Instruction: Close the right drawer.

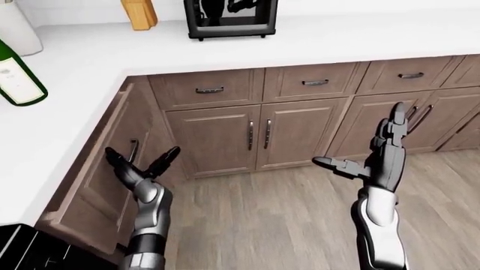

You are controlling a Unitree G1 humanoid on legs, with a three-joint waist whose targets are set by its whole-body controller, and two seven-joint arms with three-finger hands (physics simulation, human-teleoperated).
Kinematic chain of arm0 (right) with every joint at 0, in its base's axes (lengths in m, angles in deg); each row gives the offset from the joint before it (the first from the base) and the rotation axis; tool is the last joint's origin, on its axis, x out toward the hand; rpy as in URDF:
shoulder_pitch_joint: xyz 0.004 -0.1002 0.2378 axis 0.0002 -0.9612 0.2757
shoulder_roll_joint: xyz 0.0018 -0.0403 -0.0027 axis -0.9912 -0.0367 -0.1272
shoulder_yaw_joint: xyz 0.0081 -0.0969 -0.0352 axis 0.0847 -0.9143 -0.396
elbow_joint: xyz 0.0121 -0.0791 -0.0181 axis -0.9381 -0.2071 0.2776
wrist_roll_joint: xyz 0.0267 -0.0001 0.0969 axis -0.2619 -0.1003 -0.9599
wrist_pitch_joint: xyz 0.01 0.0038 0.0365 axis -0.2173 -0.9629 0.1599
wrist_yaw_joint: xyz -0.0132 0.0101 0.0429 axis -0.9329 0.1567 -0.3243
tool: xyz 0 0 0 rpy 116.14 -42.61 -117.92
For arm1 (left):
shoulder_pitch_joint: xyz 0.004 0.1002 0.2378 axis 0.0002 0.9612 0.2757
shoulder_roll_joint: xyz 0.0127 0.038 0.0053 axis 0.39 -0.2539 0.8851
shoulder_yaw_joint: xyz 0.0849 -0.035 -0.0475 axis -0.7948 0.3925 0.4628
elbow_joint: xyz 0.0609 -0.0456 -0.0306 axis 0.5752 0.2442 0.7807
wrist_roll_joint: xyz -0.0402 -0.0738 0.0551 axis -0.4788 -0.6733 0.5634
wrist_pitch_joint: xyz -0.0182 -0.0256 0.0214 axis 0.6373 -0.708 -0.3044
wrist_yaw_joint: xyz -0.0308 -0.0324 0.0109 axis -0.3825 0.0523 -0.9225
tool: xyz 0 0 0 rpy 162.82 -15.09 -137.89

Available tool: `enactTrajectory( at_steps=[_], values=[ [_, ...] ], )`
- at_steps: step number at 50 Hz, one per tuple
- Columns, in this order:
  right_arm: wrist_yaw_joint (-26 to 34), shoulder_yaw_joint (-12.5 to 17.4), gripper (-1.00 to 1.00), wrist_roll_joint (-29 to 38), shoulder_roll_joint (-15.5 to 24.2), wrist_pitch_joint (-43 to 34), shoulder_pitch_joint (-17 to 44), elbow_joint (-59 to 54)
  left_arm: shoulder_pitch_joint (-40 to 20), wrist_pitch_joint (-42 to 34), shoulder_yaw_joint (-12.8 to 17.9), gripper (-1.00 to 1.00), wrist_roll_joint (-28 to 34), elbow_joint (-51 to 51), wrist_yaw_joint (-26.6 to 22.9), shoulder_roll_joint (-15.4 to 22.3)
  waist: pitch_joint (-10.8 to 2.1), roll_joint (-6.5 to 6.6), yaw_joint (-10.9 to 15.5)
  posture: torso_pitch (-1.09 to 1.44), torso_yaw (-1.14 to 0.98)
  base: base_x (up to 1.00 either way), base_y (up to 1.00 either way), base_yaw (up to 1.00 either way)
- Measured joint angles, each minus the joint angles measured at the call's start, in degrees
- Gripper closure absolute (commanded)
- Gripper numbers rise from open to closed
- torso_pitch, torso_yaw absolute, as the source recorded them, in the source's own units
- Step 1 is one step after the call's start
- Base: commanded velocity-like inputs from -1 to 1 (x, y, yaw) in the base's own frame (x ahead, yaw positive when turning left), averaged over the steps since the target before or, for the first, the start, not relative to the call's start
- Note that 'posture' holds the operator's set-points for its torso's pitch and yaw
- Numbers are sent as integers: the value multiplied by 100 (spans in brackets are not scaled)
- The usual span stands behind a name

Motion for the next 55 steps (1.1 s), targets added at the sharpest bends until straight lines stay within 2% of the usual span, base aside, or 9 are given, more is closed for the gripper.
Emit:
enactTrajectory(
  at_steps=[45, 55],
  values=[
    [1, -28, -100, 38, 3, 31, 23, -122, -40, 149, 780, -100, -1154, 708, 14, 1216, 89, 33, -111, 0, 0, 0, 0, 0],
    [7, -51, -100, 53, 1, 42, 32, -138, -32, 421, 813, -100, -1354, 1117, -38, 1421, 114, 66, -163, 0, 0, 0, 0, 0]
  ],
)
